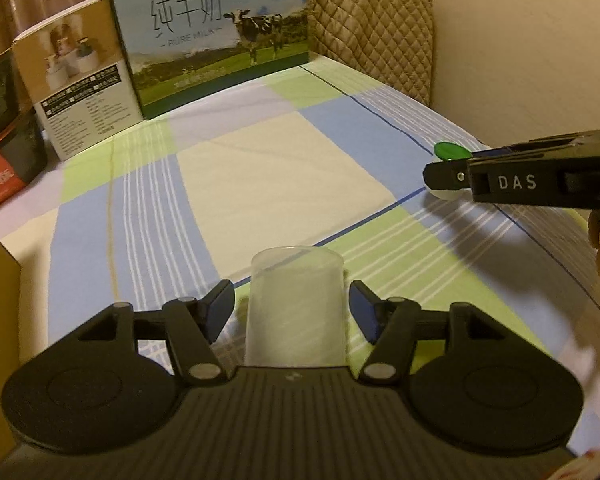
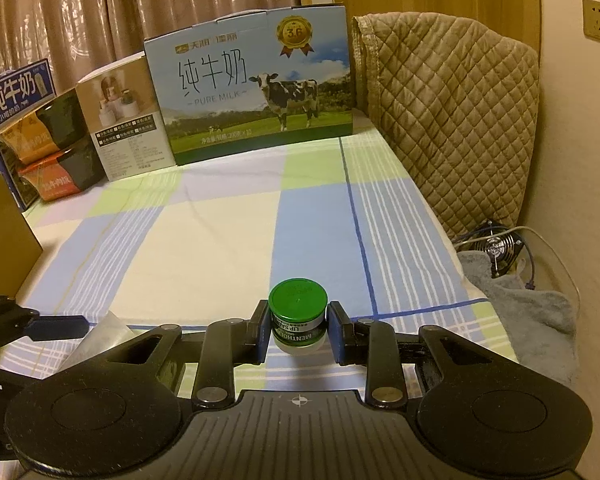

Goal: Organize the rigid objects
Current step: 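Carry the clear cup and green jar with both tools over the cardboard box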

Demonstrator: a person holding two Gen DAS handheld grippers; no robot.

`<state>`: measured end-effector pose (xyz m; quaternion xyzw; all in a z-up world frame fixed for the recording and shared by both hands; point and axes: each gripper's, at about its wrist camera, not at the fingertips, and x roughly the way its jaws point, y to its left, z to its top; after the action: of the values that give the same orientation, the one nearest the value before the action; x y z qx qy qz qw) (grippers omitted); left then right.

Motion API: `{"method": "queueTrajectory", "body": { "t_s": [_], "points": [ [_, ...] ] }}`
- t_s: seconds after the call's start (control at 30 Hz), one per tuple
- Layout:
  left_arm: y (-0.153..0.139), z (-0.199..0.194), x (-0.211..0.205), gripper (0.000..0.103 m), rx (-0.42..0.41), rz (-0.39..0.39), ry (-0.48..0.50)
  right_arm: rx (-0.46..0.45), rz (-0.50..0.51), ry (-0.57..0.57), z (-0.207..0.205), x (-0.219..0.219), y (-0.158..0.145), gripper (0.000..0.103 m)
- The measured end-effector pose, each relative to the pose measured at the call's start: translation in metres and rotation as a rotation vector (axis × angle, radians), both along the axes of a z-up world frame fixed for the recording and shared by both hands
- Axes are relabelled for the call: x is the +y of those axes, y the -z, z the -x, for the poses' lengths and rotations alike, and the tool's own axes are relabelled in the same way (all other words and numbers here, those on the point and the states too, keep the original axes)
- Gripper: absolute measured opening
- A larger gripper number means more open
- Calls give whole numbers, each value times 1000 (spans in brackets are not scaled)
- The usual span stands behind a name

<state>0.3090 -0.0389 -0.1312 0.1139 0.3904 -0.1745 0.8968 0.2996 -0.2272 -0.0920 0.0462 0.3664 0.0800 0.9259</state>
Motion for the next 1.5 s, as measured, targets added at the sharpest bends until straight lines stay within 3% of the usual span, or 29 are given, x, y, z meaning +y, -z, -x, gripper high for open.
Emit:
{"method": "queueTrajectory", "body": {
  "t_s": [0.27,0.4,0.97,1.23,1.5],
  "points": [
    [4,-4,3,58,40,21,-16,-1,-3,-4,0,2,1,26],
    [7,-4,3,48,58,8,-5,0,-3,-9,0,3,0,26],
    [3,3,12,47,79,33,-51,23,0,-35,1,12,4,26],
    [-13,13,21,47,68,48,-84,31,-9,-45,10,20,0,26],
    [-44,43,32,47,50,85,-103,3,-31,-63,43,34,-23,26]
  ]
}}
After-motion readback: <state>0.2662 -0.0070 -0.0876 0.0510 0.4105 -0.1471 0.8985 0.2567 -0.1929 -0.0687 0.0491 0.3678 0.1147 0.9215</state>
